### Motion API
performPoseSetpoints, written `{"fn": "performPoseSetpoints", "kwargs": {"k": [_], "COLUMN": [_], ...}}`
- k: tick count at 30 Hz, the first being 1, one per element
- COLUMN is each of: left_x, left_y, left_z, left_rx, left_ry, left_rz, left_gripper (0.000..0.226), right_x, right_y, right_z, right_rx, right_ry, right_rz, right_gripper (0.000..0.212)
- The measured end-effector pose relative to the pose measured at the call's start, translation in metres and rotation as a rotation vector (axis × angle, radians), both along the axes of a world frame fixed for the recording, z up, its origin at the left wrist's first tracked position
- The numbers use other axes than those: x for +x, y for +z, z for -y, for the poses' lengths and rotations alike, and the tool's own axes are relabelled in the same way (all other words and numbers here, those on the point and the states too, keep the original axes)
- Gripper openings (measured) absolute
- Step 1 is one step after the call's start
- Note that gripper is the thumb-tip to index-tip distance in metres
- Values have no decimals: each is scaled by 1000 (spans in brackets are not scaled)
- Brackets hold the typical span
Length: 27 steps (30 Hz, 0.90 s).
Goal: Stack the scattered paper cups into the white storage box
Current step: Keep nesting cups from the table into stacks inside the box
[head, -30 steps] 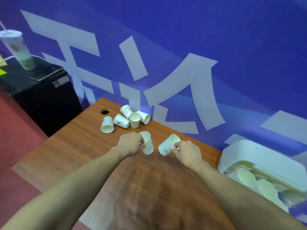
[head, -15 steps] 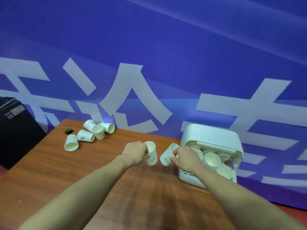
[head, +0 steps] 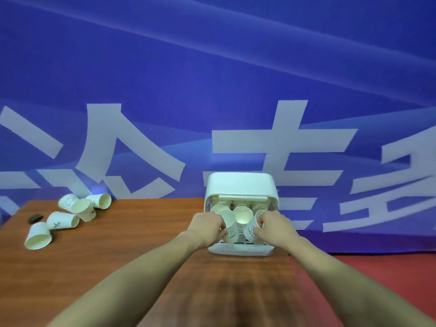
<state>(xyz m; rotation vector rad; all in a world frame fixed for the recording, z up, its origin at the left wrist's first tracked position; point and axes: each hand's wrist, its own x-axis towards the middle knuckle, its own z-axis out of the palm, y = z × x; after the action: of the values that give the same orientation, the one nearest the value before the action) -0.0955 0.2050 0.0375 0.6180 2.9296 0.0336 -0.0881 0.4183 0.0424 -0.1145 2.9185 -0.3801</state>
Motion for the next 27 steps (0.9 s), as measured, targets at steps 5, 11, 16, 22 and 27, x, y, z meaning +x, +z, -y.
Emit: {"fn": "performPoseSetpoints", "kwargs": {"k": [5,11,16,22,27], "left_x": [0,-11,-27,-41,-52], "left_y": [-9,-24,-36,-58,-77], "left_z": [-57,-98,-117,-135,-143], "left_rx": [-10,-86,-134,-208,-252], "left_ry": [-104,-142,-126,-127,-147], "left_rz": [-33,-91,-87,-7,51], "left_gripper": [37,36,35,25,23], "right_x": [6,6,-5,-25,-35], "right_y": [-6,-16,-29,-51,-74], "right_z": [-61,-110,-134,-149,-158], "right_rx": [-26,-44,-56,-42,-60], "right_ry": [-119,-218,-239,-254,-263], "right_rz": [1,-11,27,94,152], "right_gripper": [25,17,19,21,28]}}
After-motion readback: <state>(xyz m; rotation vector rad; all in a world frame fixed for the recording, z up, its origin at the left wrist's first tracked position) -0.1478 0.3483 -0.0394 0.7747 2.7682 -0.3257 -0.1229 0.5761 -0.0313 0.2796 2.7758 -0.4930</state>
